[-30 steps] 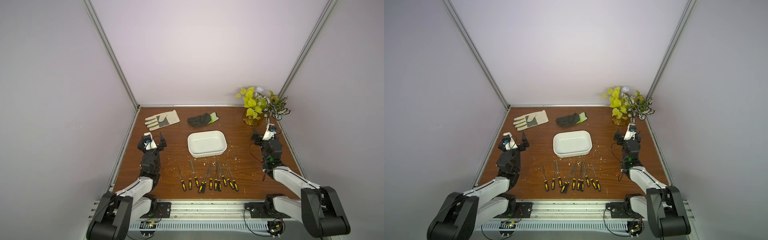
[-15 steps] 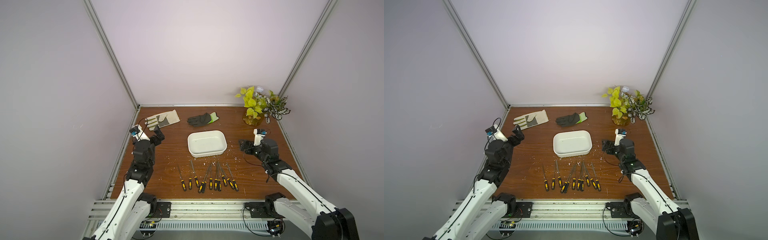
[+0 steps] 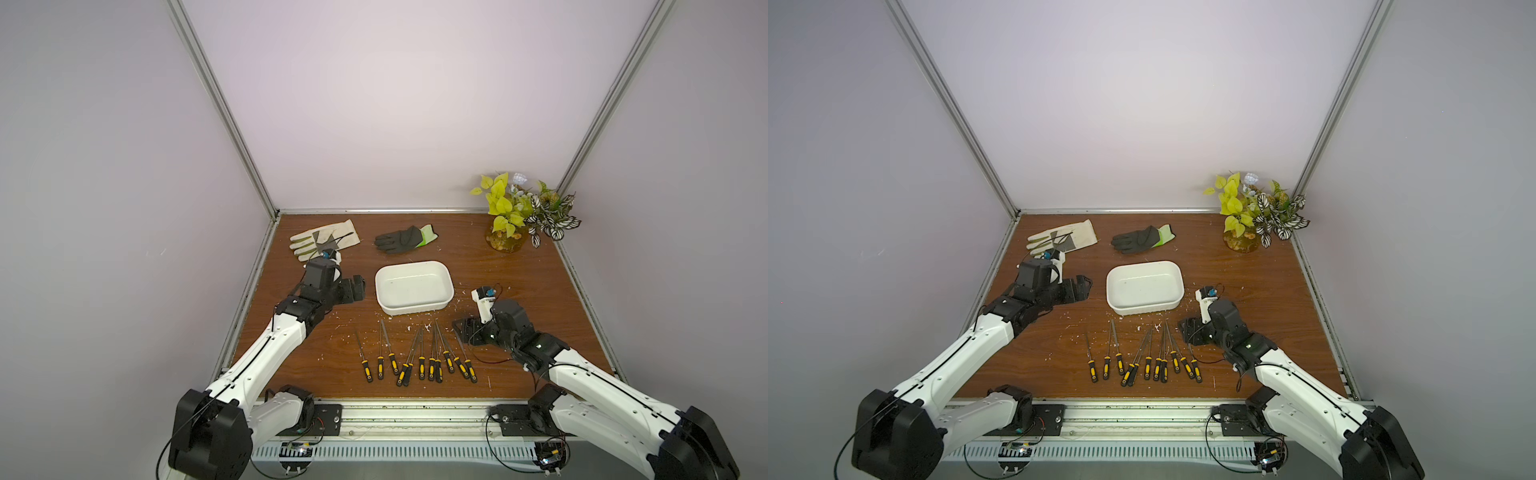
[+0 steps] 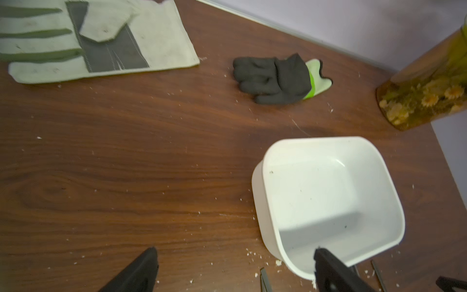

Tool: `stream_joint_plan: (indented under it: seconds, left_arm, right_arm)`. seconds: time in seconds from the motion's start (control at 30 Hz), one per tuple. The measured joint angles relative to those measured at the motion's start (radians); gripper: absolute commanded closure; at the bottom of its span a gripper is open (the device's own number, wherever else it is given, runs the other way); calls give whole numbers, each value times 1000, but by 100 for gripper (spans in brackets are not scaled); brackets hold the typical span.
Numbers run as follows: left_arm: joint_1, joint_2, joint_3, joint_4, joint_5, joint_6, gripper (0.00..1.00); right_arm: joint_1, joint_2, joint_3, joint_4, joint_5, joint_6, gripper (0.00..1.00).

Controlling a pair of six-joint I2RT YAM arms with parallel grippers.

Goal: Put the file tool into the storage box
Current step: Pick up the file tool from the center of the board.

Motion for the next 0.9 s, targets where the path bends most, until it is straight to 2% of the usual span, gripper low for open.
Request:
stream_joint_plan:
  seconds: [0.57,0.9]
  left_arm:
    - [-2,-181,-35,-6,-32,43,0]
    - [-2,-138,-39,-7,-32,46,0]
  right_arm:
    - [171,-5,-2,-210,160,106,56]
    - [272,-4,-2,-292,230,182,58]
